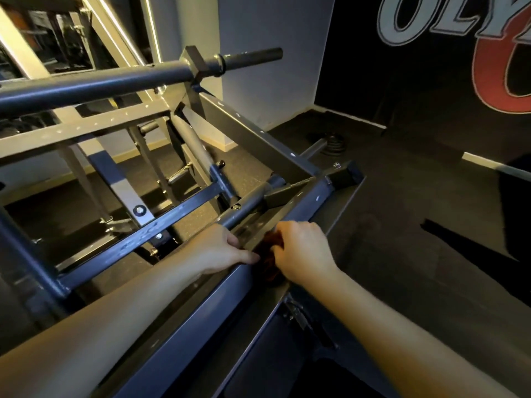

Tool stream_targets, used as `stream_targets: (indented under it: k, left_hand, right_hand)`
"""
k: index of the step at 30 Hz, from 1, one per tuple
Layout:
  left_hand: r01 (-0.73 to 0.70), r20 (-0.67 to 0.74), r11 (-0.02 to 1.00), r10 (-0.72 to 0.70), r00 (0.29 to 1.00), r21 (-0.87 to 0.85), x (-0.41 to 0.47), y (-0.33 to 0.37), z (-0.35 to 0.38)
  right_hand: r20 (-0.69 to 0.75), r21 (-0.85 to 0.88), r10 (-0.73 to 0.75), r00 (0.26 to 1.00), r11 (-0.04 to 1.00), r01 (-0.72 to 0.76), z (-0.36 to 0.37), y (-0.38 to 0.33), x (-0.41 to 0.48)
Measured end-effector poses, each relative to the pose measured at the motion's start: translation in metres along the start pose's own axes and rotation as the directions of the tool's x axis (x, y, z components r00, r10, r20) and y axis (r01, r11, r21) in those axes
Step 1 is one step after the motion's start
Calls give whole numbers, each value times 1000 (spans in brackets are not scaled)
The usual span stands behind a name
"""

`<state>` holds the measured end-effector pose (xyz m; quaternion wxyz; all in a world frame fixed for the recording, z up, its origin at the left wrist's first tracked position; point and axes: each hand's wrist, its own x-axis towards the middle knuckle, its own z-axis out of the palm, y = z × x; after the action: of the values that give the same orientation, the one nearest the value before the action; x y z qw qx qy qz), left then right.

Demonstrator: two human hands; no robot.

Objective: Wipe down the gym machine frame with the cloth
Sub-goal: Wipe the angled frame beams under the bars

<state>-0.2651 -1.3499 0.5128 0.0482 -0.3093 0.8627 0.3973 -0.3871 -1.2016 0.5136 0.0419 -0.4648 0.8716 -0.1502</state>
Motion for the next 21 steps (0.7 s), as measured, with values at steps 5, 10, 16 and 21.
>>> stream_targets:
  k: [5, 10, 16, 21]
  left_hand:
    - [-3, -13, 1000, 3, 1000, -12, 15, 9, 4]
    - [1, -40, 1000, -2, 999, -22, 20, 7, 11]
    - [6, -54, 999, -8, 999, -38, 20, 5, 12]
    - [-14, -52, 1000, 14, 999, 0, 20, 6, 10]
  right_hand:
    - [-19, -89, 76, 997, 993, -77, -19, 44, 44]
    - [-186, -246, 275, 943, 916, -316, -42, 98, 108]
    - [-151, -105, 269, 951, 952, -286, -32, 80, 83]
    - [-8, 15, 25, 1000, 1000, -25, -13, 48, 34]
